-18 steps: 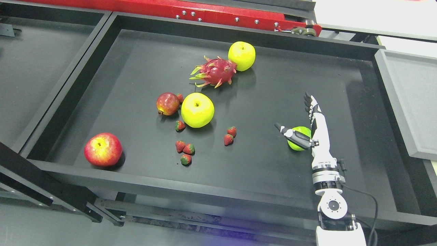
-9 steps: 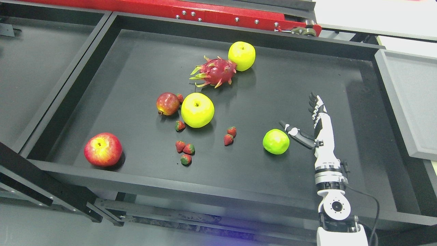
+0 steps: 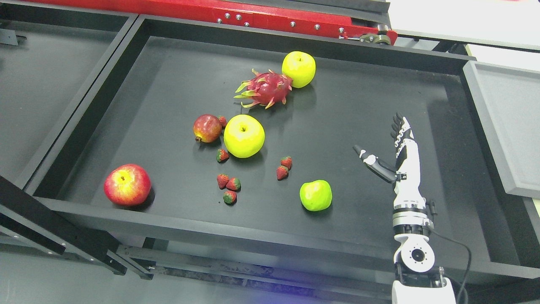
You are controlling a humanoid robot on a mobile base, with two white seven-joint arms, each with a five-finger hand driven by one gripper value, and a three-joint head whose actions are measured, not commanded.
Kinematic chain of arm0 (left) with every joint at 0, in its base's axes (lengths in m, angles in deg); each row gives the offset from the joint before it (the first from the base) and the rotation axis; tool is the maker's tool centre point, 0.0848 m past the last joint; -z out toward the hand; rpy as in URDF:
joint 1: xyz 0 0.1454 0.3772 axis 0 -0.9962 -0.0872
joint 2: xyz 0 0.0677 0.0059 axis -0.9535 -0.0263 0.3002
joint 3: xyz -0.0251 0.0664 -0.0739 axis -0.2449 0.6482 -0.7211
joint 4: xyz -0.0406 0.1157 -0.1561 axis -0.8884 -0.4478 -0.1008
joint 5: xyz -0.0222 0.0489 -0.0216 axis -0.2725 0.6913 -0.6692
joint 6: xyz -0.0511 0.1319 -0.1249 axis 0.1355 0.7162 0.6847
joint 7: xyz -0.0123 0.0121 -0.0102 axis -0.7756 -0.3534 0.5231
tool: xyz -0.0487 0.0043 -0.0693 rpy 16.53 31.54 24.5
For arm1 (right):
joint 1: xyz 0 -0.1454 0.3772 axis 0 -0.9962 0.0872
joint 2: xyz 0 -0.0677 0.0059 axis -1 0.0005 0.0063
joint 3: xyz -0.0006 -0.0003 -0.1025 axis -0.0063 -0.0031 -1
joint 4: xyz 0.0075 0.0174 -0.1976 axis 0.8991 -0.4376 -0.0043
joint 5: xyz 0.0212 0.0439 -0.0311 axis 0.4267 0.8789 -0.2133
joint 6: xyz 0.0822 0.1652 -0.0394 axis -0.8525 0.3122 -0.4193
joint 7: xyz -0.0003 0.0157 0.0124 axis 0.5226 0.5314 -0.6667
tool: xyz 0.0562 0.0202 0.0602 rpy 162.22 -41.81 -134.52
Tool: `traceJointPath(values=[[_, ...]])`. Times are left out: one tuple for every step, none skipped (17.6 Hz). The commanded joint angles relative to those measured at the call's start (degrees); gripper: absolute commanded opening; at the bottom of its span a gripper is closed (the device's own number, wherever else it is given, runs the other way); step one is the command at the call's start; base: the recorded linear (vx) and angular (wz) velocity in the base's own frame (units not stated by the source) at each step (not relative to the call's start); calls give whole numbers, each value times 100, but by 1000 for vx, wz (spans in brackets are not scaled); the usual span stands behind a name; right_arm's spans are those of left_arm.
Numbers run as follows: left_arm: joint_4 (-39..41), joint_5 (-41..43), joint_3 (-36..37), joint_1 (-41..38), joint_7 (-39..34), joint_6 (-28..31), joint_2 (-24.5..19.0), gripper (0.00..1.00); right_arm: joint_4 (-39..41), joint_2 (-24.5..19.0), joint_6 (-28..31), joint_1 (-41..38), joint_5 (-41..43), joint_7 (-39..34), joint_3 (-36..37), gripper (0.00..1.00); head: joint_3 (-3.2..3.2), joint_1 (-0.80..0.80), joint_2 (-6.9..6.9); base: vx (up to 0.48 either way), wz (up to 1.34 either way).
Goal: Place green apple on left shelf middle layer
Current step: 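Withdraw the open right hand away from the apple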
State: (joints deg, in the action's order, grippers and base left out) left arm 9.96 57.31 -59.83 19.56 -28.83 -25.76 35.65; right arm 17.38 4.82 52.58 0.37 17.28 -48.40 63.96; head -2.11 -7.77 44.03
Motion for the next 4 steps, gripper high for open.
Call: traceJointPath(values=[[2,0,-8,0,-1,-2,-100,100,33,100,-2,-151,30,8,-173,100,0,0,0,0,0],[2,0,9,0,-1,-2,-100,100,24,100,-2,-151,30,8,-173,100,0,0,0,0,0],[2,0,-8,0,-1,-2,-100,100,24,100,-2,-151,30,8,-173,100,0,0,0,0,0],[-7,0,9,0,-1,-2,-100,100,24,100,-2,-151,30,8,-173,100,0,0,0,0,0]])
